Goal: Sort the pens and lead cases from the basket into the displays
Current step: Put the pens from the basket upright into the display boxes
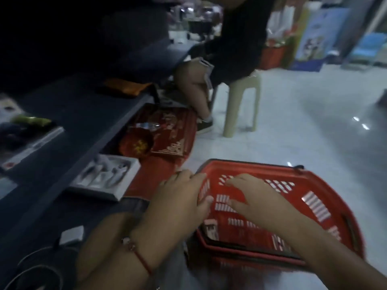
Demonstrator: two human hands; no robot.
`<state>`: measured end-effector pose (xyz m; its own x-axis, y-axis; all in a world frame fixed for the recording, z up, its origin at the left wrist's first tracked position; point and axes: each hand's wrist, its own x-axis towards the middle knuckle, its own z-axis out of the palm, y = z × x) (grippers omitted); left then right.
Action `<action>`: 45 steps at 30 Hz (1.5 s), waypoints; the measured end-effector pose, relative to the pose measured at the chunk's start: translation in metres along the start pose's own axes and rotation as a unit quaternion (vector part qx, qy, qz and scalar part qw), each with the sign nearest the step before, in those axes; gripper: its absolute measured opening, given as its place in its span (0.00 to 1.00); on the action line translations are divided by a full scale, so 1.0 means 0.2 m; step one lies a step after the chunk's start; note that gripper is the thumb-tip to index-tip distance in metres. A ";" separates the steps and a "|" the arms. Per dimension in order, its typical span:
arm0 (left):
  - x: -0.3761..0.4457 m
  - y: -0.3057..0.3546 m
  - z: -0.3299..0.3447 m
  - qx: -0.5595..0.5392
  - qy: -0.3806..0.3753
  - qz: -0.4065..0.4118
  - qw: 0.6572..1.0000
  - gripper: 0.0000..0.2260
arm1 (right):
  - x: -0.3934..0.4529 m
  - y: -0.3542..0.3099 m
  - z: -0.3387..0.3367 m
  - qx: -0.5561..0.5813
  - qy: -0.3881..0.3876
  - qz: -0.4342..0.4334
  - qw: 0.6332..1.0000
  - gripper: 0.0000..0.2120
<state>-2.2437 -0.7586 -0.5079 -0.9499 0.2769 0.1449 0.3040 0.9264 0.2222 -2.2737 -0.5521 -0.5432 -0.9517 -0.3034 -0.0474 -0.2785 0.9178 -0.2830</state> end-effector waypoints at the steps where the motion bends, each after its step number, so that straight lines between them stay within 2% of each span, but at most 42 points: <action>1: 0.04 0.05 0.05 0.008 -0.018 0.023 1.000 0.24 | -0.04 0.10 0.04 0.003 -0.012 0.031 0.999 0.27; 5: 0.19 0.23 0.28 0.008 -0.091 0.096 0.991 0.27 | -0.18 0.45 0.18 0.019 -0.066 0.142 0.988 0.30; 9: 0.34 0.37 0.53 0.010 -0.165 0.150 0.975 0.27 | -0.23 0.72 0.37 0.046 -0.172 0.224 0.958 0.30; 12: 0.39 0.40 0.70 0.010 -0.216 0.162 0.963 0.25 | -0.22 0.89 0.54 0.085 -0.239 0.243 0.936 0.31; 14: 0.41 0.38 0.79 0.006 -0.235 0.152 0.960 0.24 | -0.15 0.94 0.59 0.139 -0.265 0.238 0.924 0.27; 18: 0.43 0.31 0.95 0.000 -0.282 0.123 0.952 0.24 | 0.00 1.10 0.78 0.215 -0.320 0.311 0.869 0.13; 22: 0.45 0.28 1.07 -0.003 -0.347 0.106 0.932 0.23 | 0.06 1.32 1.12 0.191 -0.411 0.398 0.798 0.16; 24: 0.46 0.28 1.12 -0.002 -0.369 0.100 0.924 0.22 | 0.08 1.40 1.27 0.181 -0.372 0.464 0.783 0.16; 27: 0.45 0.28 1.18 0.009 -0.415 0.089 0.906 0.23 | 0.07 1.51 1.51 0.211 -0.259 0.583 0.741 0.29; 29: 0.45 0.26 1.21 0.019 -0.435 0.083 0.896 0.22 | 0.09 1.55 1.63 0.220 -0.207 0.624 0.721 0.32; 30: 0.45 0.25 1.22 0.017 -0.439 0.078 0.895 0.22 | 0.10 1.54 1.65 0.211 -0.188 0.634 0.720 0.32; 33: 0.46 0.21 1.25 0.003 -0.442 0.056 0.895 0.22 | 0.13 1.51 1.64 0.190 -0.157 0.616 0.748 0.33; 34: 0.47 0.20 1.26 -0.002 -0.446 0.050 0.894 0.22 | 0.13 1.50 1.63 0.207 -0.154 0.608 0.751 0.31; 37: 0.47 0.17 1.26 -0.009 -0.463 0.037 0.886 0.23 | 0.13 1.48 1.62 0.255 -0.165 0.568 0.765 0.08; 41: 0.47 0.16 1.27 -0.008 -0.479 0.029 0.877 0.23 | 0.13 1.39 1.62 0.277 -0.211 0.533 0.771 0.07; 45: 0.45 0.19 1.25 -0.016 -0.486 0.027 0.874 0.23 | 0.13 1.31 1.57 0.311 -0.163 0.535 0.768 0.04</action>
<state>-2.3361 -0.6348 -0.7285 -0.5427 0.4209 -0.7269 0.3380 0.9016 0.2698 -2.3314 -0.3995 -0.9194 -0.4808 0.3985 -0.7811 0.8534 0.4172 -0.3125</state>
